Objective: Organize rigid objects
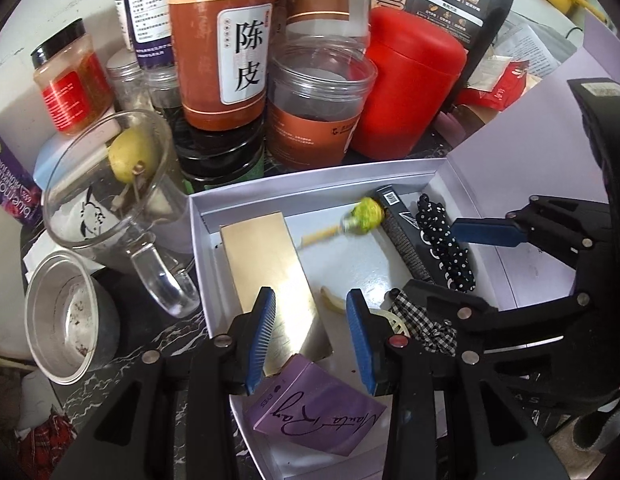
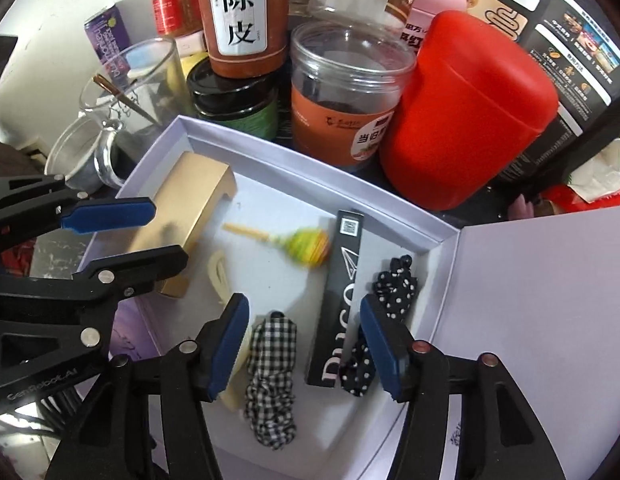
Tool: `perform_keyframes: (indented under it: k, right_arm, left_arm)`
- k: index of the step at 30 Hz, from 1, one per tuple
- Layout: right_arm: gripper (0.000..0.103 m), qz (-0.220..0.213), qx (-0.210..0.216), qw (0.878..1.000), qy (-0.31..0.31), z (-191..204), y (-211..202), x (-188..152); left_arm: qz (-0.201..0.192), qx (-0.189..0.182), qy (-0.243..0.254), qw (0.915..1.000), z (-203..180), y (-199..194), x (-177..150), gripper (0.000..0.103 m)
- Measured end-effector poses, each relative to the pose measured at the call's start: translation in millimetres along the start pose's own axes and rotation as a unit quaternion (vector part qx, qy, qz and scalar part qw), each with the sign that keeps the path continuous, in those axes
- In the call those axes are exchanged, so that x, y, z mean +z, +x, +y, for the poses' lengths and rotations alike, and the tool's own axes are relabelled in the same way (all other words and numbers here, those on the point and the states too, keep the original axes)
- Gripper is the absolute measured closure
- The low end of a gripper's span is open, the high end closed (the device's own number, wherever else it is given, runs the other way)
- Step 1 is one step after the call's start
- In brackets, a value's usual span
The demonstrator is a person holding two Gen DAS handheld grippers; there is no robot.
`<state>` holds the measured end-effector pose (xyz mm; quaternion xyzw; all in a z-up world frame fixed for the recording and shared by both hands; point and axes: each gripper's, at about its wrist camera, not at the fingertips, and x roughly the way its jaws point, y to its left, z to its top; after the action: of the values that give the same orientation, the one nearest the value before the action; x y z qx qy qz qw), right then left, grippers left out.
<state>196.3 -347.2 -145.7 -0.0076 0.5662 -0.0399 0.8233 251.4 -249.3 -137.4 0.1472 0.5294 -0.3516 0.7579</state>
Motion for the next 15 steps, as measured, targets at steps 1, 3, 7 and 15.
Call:
perform_keyframes:
  k: [1, 3, 7, 15]
  right_arm:
    - [0.044, 0.000, -0.001, 1.000, 0.001, -0.2, -1.8, 0.1]
    - [0.044, -0.002, -0.005, 1.000, 0.001, 0.3, -6.6, 1.9]
    - [0.043, -0.006, -0.007, 1.000, 0.006, -2.3, -13.7, -1.3]
    - [0.042, -0.011, 0.000, 1.000, 0.026, -5.5, -33.8, -1.6]
  left_arm:
    - [-0.001, 0.008, 0.000, 1.0000, 0.1, -2.2, 0.1, 0.066]
    - [-0.003, 0.025, 0.000, 0.9997, 0.9, -7.5, -0.1, 0.066]
    - [-0.010, 0.033, -0.002, 0.9994, 2.9, -20.6, 0.9, 0.066]
    - [-0.018, 0.048, -0.005, 0.9987, -1.1, -47.8, -0.9, 0.066]
